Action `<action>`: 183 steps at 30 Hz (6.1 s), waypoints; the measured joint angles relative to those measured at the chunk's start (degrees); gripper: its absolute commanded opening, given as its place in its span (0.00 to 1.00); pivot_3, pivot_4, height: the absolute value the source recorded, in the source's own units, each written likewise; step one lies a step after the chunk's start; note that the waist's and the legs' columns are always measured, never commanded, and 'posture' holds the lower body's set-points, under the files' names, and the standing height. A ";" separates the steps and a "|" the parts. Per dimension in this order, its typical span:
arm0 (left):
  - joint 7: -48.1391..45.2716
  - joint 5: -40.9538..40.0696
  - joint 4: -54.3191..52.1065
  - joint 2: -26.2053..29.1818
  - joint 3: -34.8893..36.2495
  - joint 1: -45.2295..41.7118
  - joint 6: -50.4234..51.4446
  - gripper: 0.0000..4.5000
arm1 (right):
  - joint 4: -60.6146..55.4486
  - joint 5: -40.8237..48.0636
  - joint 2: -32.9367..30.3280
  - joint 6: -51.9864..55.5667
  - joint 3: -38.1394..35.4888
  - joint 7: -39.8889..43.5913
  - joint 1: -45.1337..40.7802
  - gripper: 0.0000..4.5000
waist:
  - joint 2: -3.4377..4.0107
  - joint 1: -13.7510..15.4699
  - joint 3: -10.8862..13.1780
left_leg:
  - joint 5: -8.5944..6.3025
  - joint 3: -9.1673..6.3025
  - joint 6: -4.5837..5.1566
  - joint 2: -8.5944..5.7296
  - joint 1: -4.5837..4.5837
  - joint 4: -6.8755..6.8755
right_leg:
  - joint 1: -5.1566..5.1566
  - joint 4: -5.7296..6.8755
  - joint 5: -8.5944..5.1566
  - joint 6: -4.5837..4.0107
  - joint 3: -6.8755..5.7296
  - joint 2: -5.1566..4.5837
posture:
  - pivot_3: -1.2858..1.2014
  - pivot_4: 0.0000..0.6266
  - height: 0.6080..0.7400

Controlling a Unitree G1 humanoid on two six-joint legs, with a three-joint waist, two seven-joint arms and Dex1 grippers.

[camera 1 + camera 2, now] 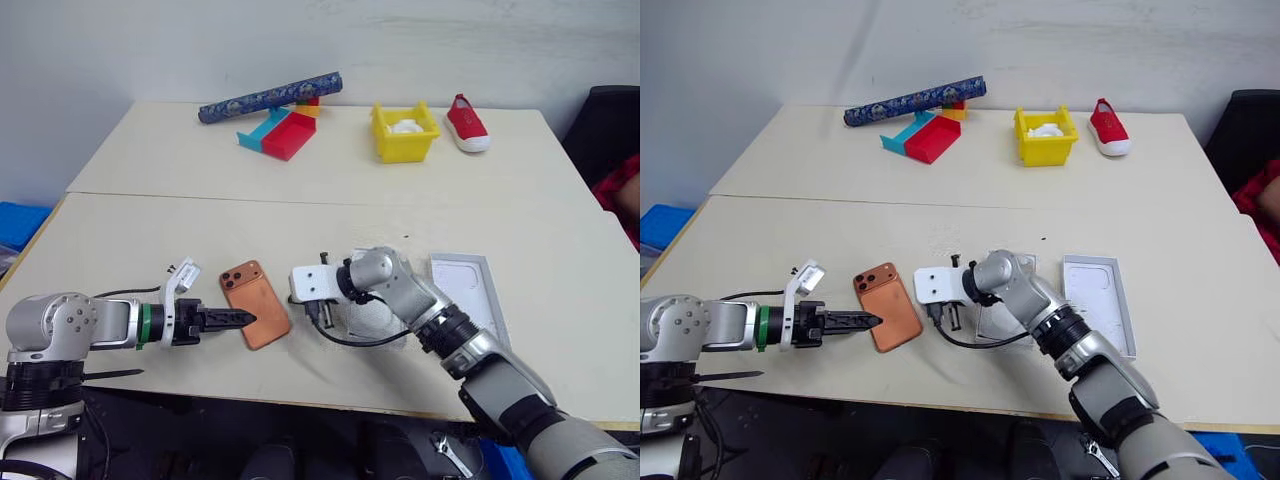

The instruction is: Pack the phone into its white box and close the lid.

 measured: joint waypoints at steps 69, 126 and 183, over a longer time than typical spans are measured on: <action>43.54 -42.78 5.01 0.30 2.71 4.13 -1.24 1.00 | -1.68 1.05 1.68 4.63 -3.19 4.75 2.64 0.00 | 0.02 1.34 -0.30 | 0.04 -1.78 -0.67 -0.68 0.93 -0.86 | 0.63 -0.31 -0.46 0.21 1.39 0.76 | 0.52 0.24 1.00; 9.83 -4.10 23.74 -33.35 -14.68 -25.52 1.66 0.02 | -75.60 37.94 -29.87 46.77 -58.70 -12.35 54.51 1.00 | -2.10 2.35 0.83 | 0.66 -3.13 -0.61 -0.94 -2.08 -0.22 | -1.40 -0.50 -0.22 0.53 1.39 0.70 | 0.52 0.24 1.00; -17.75 12.75 17.30 -26.87 -38.61 -34.92 -12.35 0.99 | -74.97 41.68 -29.62 41.76 -56.34 -23.17 57.49 1.00 | -2.10 3.54 0.83 | 0.71 -3.13 -0.58 -0.96 -2.03 0.13 | -1.26 -0.23 -0.22 0.52 1.43 0.75 | 0.52 0.24 1.00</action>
